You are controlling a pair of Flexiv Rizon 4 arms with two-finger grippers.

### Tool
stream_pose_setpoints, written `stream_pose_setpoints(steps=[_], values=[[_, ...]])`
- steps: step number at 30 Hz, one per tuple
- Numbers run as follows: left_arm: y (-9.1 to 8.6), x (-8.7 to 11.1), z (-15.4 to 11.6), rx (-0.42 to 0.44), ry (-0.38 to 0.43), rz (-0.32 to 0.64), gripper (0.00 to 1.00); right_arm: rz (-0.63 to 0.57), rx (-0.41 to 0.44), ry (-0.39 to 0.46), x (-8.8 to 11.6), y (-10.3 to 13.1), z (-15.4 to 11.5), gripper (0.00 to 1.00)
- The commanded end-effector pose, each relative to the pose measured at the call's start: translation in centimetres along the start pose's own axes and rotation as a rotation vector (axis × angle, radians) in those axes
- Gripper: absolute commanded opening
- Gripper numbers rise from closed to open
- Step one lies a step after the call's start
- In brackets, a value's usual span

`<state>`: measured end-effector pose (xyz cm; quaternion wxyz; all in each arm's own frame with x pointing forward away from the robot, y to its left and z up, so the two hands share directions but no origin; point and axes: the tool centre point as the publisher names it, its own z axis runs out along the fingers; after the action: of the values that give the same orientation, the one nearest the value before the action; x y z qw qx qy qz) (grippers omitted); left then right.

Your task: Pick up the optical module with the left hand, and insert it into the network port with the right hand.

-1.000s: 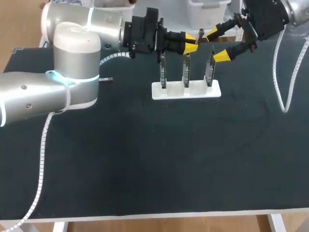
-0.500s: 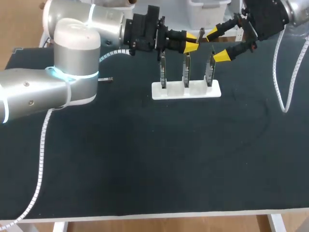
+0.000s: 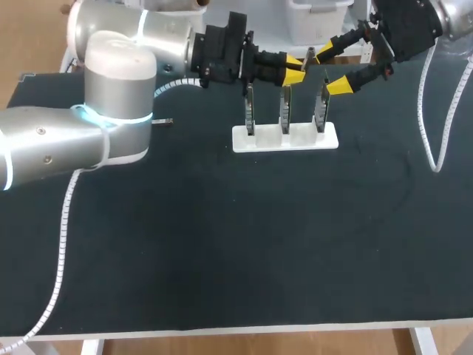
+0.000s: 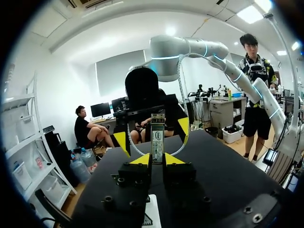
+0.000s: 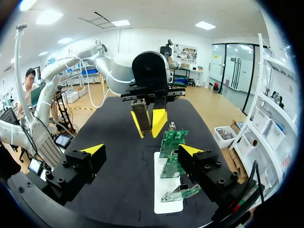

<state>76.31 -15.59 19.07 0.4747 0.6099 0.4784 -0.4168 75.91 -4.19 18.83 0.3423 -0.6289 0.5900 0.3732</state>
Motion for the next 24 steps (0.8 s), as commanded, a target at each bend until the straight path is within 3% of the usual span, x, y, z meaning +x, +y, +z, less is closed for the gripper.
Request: stream_pose_setpoints(steps=[1,8,24], values=[[-1.2,-0.3,-0.1,-0.038,0.004,0.001,0.00,0.000,0.003,0.001,0.0,0.1,0.0,1.00],[-0.6,-0.8,-0.3,-0.065,0.026,0.029,0.00,0.000,0.003,0.001,0.0,0.1,0.0,1.00],[1.1,0.4,0.3,-0.075,0.004,0.069,0.00,0.000,0.003,0.001,0.0,0.1,0.0,1.00]])
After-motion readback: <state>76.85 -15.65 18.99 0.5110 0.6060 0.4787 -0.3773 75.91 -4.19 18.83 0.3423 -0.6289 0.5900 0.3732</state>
